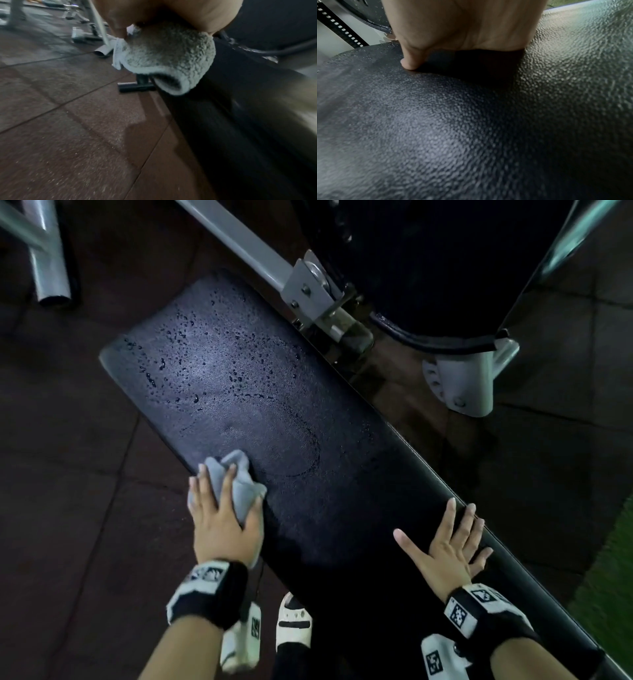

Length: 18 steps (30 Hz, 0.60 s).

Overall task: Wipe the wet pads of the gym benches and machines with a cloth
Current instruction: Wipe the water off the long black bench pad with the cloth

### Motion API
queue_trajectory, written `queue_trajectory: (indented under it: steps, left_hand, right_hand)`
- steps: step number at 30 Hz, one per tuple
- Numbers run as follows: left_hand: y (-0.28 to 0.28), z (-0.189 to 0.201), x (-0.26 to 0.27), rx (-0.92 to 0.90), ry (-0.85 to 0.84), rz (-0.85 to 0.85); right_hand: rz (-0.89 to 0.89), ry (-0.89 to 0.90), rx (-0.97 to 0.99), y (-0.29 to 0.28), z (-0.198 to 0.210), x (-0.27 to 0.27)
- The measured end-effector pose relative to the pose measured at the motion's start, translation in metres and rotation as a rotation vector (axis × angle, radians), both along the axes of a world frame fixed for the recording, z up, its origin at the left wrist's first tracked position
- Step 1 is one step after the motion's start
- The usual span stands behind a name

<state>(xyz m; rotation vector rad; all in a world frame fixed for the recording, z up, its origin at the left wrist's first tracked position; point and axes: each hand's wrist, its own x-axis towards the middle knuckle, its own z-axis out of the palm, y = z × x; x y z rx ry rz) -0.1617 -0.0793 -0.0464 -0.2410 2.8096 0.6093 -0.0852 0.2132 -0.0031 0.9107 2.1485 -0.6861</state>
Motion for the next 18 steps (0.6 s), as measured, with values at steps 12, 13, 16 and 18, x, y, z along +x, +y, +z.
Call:
queue_trajectory:
  steps: [12, 13, 16, 18]
  left_hand:
    - [0.090, 0.002, -0.056, -0.157, -0.026, -0.213]
    - [0.094, 0.000, -0.042, -0.136, 0.001, -0.228]
    - [0.098, -0.003, 0.000, -0.123, 0.028, -0.264]
    - [0.098, -0.003, 0.017, -0.120, 0.010, -0.283]
  right_hand:
    - [0.019, 0.002, -0.033, 0.005, -0.001, 0.002]
    - [0.017, 0.002, -0.035, 0.005, -0.002, 0.002]
    - [0.015, -0.003, -0.040, 0.006, -0.001, 0.001]
    - [0.018, -0.011, -0.048, 0.008, -0.001, 0.002]
